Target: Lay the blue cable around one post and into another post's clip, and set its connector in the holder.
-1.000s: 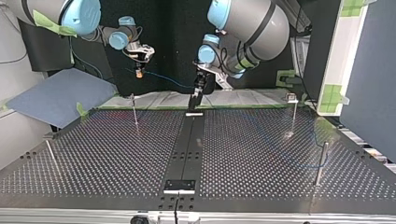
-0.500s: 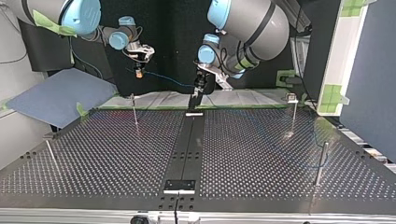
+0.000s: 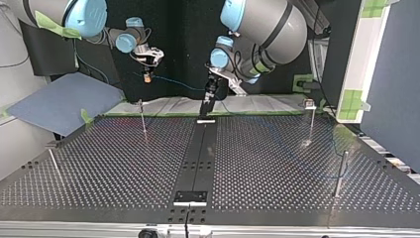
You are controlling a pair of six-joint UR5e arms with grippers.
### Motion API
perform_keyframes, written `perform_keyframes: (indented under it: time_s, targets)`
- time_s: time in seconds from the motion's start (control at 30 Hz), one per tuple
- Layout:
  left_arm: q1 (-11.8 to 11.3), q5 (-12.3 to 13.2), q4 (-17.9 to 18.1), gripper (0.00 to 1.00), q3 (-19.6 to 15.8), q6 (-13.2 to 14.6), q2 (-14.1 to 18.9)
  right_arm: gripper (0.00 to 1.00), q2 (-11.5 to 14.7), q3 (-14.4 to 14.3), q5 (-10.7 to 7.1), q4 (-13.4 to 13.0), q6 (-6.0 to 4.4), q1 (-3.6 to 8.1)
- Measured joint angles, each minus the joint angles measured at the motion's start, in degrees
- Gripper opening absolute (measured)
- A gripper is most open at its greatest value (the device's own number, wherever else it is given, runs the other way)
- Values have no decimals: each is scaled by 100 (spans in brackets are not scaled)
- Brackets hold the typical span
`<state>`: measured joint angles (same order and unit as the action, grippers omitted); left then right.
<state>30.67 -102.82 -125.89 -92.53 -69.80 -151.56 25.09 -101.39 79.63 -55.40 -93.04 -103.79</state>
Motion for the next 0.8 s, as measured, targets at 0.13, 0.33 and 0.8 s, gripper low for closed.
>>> perform_keyframes:
  time_s: [0.13,0.33,0.8]
  targets:
    - [-6,35,-23,94,0,-17,-1,0,-1,-1,24,-34,-58,5]
    - [-19,31,-79,96,-2,-23,0,0,-1,7,43,-112,-241,50]
    - [-23,26,-79,96,0,-28,1,0,-4,10,45,-162,-304,64]
